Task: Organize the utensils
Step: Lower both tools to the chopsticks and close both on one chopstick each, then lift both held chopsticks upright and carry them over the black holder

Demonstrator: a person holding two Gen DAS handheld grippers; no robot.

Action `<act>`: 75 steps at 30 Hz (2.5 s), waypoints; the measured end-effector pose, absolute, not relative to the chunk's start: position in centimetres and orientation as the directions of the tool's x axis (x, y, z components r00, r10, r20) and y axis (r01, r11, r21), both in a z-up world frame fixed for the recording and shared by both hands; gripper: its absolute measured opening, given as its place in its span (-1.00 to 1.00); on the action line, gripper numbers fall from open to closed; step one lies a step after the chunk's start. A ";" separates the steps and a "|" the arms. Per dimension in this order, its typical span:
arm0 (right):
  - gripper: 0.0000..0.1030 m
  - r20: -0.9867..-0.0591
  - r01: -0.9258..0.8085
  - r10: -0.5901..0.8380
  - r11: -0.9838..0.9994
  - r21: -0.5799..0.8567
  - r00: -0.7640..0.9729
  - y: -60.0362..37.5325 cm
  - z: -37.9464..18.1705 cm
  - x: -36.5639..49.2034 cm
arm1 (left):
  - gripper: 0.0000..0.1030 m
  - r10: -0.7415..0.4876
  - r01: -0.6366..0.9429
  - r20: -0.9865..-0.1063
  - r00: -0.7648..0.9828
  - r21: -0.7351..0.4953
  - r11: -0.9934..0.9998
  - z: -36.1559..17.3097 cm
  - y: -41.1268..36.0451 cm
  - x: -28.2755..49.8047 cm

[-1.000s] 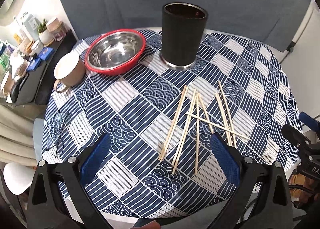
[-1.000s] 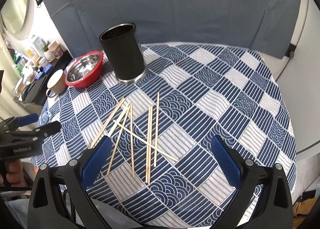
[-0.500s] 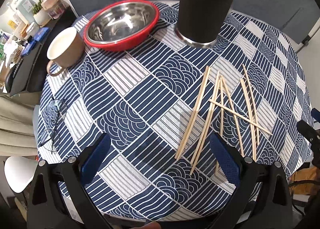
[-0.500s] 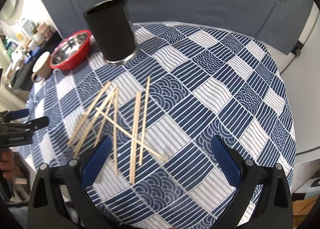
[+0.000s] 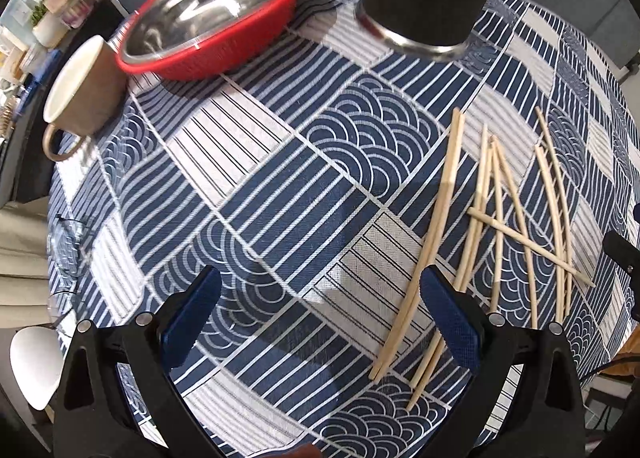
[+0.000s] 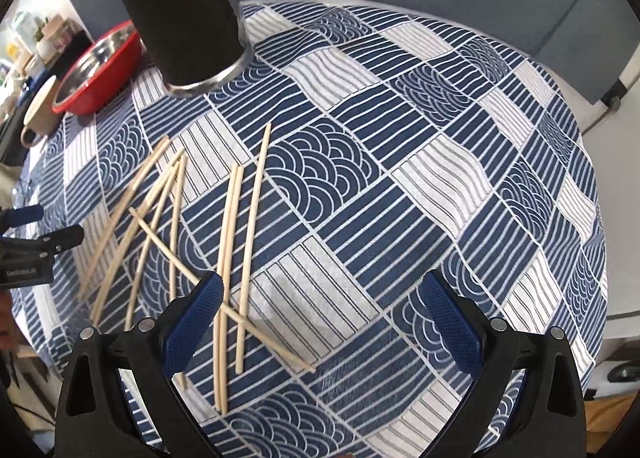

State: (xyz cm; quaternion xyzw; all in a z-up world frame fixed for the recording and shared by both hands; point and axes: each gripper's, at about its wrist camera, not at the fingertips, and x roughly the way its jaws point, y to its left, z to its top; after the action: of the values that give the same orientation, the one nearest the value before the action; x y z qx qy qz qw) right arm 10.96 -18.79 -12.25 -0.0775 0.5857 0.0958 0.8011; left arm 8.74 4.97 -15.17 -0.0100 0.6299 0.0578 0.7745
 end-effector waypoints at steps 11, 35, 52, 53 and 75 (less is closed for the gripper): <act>0.85 -0.958 -0.241 0.023 0.969 -0.049 0.287 -17.5 -14.8 12.6 | 0.89 0.082 -0.048 -0.982 0.170 0.075 0.996 -17.1 4.2 10.6; 0.87 -0.967 -0.222 0.078 0.975 0.023 0.244 -18.7 -16.6 13.9 | 0.92 0.003 0.026 -0.966 0.257 0.010 1.000 -19.3 5.0 10.8; -0.91 -0.961 -0.256 0.098 0.966 0.030 0.258 -20.9 -15.4 13.8 | -0.90 -0.046 0.079 -0.961 0.272 -0.025 0.997 -16.4 5.0 7.1; -0.91 -0.963 -0.251 0.093 0.968 0.027 0.254 -21.2 -15.4 13.9 | -0.90 -0.051 0.066 -0.963 0.264 -0.035 0.997 -16.4 5.1 6.9; -0.91 -0.889 -0.184 0.310 0.948 0.260 0.337 -25.3 -9.1 14.5 | -0.91 -0.111 -0.053 -0.942 0.317 -0.135 0.989 -10.7 9.4 4.8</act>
State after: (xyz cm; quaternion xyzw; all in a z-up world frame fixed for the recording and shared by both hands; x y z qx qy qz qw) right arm 14.52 -25.29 -9.10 0.0564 0.5555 0.1514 0.8157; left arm 4.75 9.36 -10.74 -0.0702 0.5841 -0.0182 0.8084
